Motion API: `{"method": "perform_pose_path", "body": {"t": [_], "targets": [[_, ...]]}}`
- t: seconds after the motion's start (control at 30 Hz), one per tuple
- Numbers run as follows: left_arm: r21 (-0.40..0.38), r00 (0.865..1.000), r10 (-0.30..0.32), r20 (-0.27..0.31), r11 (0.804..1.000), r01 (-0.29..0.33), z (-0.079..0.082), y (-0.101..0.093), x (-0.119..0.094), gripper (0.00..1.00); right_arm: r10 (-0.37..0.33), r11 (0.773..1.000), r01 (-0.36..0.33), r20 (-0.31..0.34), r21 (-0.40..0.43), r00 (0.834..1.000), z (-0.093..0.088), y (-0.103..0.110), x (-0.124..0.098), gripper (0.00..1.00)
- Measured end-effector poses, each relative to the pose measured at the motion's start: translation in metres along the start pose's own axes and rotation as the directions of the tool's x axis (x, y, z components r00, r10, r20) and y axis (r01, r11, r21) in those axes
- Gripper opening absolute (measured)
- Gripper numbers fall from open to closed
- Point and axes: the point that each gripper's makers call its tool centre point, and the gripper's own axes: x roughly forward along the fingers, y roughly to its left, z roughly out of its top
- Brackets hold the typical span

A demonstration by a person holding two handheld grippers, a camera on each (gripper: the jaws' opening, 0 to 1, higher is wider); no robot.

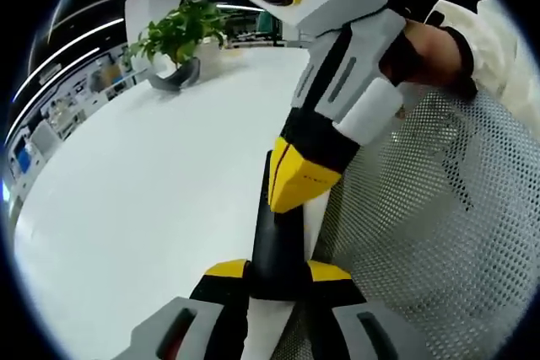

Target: Press the specified remote control buttons in sequence, fully releasing each button before pressing the next.

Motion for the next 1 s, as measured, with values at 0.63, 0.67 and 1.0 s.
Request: {"method": "perform_pose_path", "body": {"t": [0.63, 0.67, 1.0], "targets": [[-0.037, 0.999, 0.041, 0.010, 0.998, -0.041, 0.002, 0.001, 0.000, 0.24, -0.239, 0.939, 0.314, 0.392, -0.138, 0.888, 0.035, -0.044, -0.082, 0.52], [-0.039, 0.999, 0.044, 0.013, 0.998, -0.044, 0.002, 0.001, 0.000, 0.24, -0.259, 0.938, 0.326, 0.386, -0.119, 0.885, 0.034, -0.050, -0.083, 0.58], [-0.054, 0.998, 0.060, 0.033, 0.997, -0.059, 0.005, 0.004, 0.003, 0.24, -0.343, 0.909, 0.405, 0.385, -0.094, 0.857, 0.032, -0.068, -0.084, 0.77]]}}
